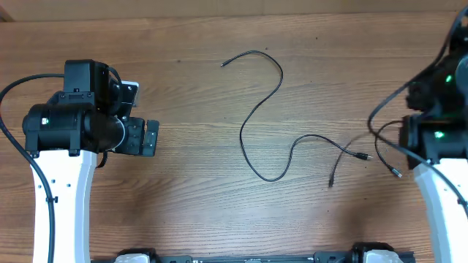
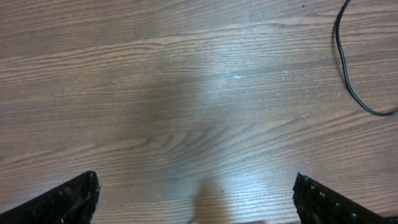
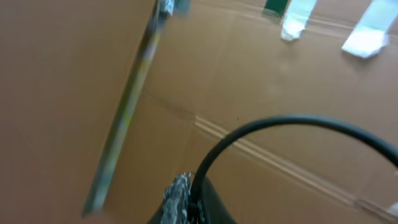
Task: Untangle cables
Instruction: 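Carry the black cable to the far right edge and release it, then move the right gripper back left to the remaining cable and grasp it, then lift the cable with the right gripper and carry it to the far right, then release the cable and raise the right gripper to the upper right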
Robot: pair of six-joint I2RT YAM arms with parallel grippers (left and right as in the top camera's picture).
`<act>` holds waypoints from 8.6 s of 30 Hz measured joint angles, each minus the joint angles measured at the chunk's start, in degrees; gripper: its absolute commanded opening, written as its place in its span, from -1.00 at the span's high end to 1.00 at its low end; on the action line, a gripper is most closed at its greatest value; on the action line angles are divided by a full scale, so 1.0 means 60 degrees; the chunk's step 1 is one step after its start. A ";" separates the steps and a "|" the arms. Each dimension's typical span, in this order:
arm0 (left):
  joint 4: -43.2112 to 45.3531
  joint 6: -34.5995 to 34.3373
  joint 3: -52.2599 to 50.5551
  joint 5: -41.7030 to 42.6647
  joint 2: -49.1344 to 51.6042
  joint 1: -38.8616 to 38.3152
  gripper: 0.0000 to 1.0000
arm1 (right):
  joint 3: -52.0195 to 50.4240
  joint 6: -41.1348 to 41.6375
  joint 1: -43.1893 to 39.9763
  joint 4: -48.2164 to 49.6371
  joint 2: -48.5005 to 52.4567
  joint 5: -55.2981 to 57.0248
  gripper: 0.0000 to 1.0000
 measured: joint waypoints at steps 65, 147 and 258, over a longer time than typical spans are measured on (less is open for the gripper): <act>0.0000 0.0000 0.0000 -0.0007 0.0000 0.0000 -0.99 | 0.0004 0.9679 -0.7151 -0.4768 0.5446 -1.2757 -0.99; 0.0011 0.0000 0.0000 -0.0011 0.0000 0.0000 -0.99 | 0.0044 1.3380 0.4477 -0.8419 0.5501 -1.2608 0.92; 0.0004 0.0000 0.0000 -0.0007 0.0000 0.0000 -0.99 | 0.6313 0.7125 0.0860 -1.0429 0.7577 -1.2258 -1.00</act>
